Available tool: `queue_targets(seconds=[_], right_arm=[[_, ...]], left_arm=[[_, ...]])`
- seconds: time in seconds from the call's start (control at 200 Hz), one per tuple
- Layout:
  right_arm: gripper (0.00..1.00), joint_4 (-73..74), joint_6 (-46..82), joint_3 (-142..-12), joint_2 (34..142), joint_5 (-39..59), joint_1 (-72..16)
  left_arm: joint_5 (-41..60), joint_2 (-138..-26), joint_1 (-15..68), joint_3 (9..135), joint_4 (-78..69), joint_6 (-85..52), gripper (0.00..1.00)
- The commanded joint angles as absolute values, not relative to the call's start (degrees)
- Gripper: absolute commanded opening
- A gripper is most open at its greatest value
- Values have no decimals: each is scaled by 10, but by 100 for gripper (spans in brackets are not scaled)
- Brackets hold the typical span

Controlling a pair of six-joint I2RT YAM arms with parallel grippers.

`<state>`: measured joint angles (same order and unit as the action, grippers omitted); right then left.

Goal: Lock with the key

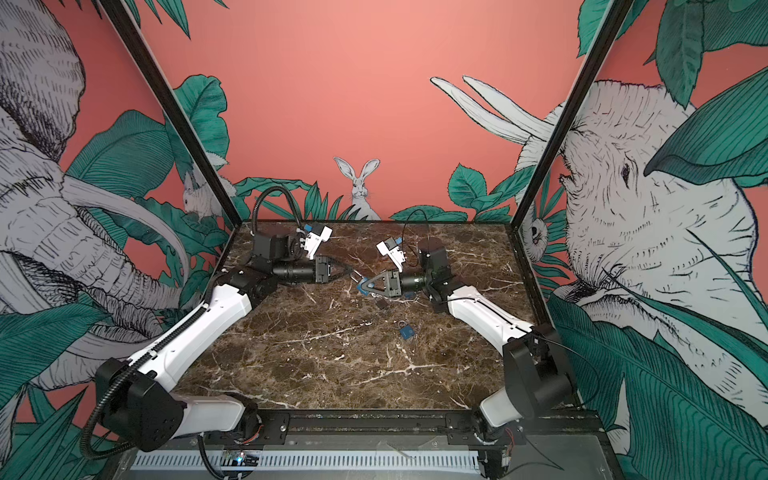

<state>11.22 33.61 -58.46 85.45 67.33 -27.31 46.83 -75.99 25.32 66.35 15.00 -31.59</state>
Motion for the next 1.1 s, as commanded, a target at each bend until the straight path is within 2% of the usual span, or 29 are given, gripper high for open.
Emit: queue_targets(seconds=[0.0,0.42,1.095], right_arm=[[0,117,313,-607,837,669,-271],[0,139,331,-611,839,681,-271],[0,142,335,-613,841,683,-272]], left_arm=[[468,-759,255,670,165,-303,25],[474,-749,254,666,167,-295,21],[486,-762,255,664,147,-311,22]])
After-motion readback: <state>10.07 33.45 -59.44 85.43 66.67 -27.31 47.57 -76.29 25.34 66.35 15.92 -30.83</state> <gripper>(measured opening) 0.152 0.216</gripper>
